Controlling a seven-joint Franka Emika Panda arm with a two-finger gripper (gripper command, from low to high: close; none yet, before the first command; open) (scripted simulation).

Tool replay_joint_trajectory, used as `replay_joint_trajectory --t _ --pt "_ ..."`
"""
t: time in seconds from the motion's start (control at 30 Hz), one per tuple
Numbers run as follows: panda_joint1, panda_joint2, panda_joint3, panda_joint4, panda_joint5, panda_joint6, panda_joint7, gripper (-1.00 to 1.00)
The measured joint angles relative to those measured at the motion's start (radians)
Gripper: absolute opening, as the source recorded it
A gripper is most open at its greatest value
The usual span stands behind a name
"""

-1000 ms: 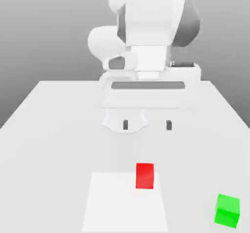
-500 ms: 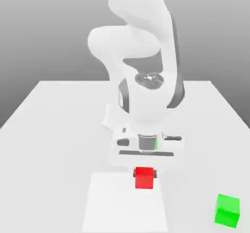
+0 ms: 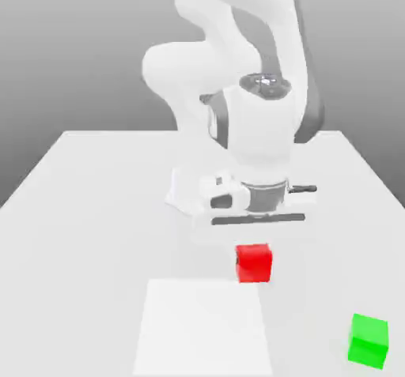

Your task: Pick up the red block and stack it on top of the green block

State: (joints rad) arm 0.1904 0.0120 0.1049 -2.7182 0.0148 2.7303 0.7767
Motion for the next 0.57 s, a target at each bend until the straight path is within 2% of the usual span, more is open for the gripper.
replay_joint_trajectory --t 0.3,0.43,0.47,0.57 --pt "0.084 0.169 0.102 0.326 -0.077 -0.163 -0.362 -1.0" --pt "0.115 0.296 0.089 0.374 -0.135 -0.088 -0.375 -1.0" --pt "0.124 0.33 0.079 0.378 -0.149 -0.058 -0.366 1.0" --pt "0.124 0.33 0.079 0.378 -0.149 -0.058 -0.366 1.0"
